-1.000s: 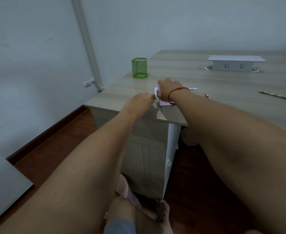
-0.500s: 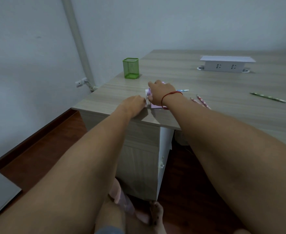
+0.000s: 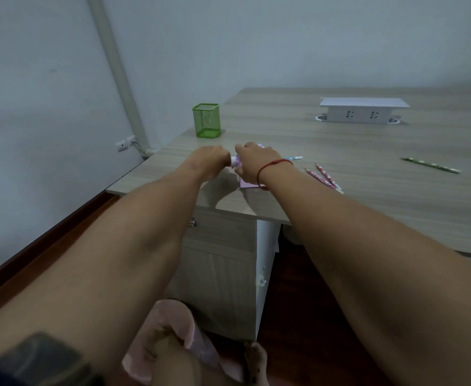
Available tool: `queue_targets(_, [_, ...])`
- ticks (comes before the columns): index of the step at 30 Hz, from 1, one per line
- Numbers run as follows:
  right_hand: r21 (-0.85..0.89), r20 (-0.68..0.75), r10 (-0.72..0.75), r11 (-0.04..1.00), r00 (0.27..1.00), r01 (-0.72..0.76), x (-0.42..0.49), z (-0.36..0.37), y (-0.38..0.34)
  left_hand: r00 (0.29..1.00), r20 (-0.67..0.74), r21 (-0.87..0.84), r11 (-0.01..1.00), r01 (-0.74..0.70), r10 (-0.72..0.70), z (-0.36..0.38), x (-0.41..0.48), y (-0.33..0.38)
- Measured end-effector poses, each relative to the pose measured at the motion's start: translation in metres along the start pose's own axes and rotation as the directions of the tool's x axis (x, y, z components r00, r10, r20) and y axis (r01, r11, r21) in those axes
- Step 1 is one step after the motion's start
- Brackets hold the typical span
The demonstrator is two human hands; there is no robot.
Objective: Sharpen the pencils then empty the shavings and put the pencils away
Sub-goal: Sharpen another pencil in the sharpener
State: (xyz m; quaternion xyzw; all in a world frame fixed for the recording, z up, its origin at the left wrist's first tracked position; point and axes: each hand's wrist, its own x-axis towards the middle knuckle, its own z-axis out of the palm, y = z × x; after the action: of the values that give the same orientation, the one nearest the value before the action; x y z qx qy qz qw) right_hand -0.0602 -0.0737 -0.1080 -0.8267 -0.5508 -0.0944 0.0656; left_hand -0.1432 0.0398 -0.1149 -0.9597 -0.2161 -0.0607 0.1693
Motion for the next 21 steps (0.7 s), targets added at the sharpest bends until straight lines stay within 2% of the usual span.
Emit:
queue_targets(4, [-0.027, 0.025, 0.0, 1.0, 1.0, 0.0, 0.001, -0.005, 0.0, 0.991, -0.127, 0.013, 0.999, -0.031, 0.033, -0.006, 0.006, -0.011])
queue_targets(11, [-0.036, 0.007, 0.015, 0.999, 1.0, -0.014, -0.003, -0.01, -0.003, 0.978, -0.208, -0.05, 0.999, -0.004, -0.007, -0.003, 0.003, -0.01])
queue_targets(17, [-0.033, 0.028, 0.031, 0.999, 0.999, -0.03, -0.002, -0.013, -0.004, 0.944, -0.323, -0.037, 0.996, -0.075, 0.059, -0.01, 0.0, -0.014])
queue_targets(21, [-0.034, 0.055, 0.031, 0.999, 0.998, -0.029, -0.003, -0.015, -0.004, 0.932, -0.359, -0.085, 0.992, -0.091, 0.055, -0.013, -0.012, -0.012])
